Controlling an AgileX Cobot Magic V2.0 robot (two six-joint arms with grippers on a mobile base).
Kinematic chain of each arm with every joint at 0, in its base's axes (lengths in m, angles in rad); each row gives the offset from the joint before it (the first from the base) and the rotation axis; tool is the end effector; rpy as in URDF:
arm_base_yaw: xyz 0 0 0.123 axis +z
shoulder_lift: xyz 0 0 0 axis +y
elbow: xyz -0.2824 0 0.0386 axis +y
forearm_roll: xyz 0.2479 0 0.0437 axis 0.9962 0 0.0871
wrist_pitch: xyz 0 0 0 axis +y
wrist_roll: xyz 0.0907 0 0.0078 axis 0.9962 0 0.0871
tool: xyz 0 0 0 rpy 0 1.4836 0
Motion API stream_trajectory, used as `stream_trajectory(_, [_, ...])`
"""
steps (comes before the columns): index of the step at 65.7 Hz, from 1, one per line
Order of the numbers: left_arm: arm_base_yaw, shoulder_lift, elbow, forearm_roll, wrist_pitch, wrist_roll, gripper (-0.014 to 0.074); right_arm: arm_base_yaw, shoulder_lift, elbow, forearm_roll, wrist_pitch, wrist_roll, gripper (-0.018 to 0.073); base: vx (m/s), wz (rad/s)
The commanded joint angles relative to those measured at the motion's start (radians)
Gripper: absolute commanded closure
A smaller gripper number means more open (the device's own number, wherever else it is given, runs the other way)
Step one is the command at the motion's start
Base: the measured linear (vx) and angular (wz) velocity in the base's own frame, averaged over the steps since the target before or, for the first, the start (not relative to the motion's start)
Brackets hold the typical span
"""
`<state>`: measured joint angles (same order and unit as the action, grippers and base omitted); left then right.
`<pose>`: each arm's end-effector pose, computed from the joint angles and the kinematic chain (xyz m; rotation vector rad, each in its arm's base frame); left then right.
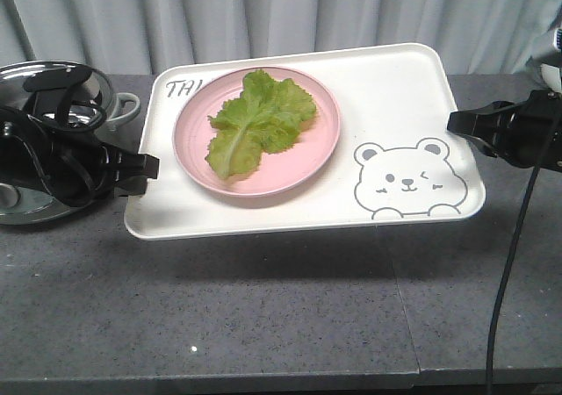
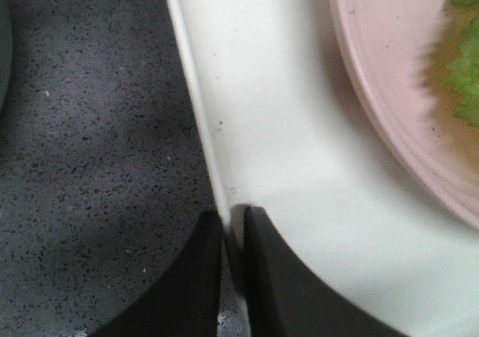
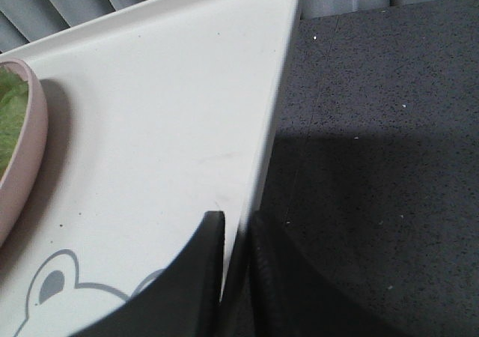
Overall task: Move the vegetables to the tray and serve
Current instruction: 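Lift the tray with both grippers and pull it toward the robot, then hold the tray level with both grippers while the base turns away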
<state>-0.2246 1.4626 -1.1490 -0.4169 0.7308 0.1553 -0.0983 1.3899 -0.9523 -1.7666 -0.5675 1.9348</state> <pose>0.2974 -0.0932 0.3036 0.1943 2.4975 -0.5027 0.3024 0.0183 0.3070 -0.1145 2.0136 0.5873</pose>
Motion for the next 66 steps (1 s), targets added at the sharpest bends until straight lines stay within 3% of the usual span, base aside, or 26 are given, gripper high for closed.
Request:
stream_trajectory(1, [-0.021,-0.045,-0.031,-0.078,-0.031,0.04,0.0603,0.006,-0.038,-0.03,0.017,-0.075,-0.004,0.0482,0.0,0.0])
stream_trajectory(66, [-0.021,-0.045,-0.031,-0.078,-0.032,0.039,0.0603,0.006,-0.038,-0.03,0.017,-0.071,-0.004,0.0482,-0.01,-0.07])
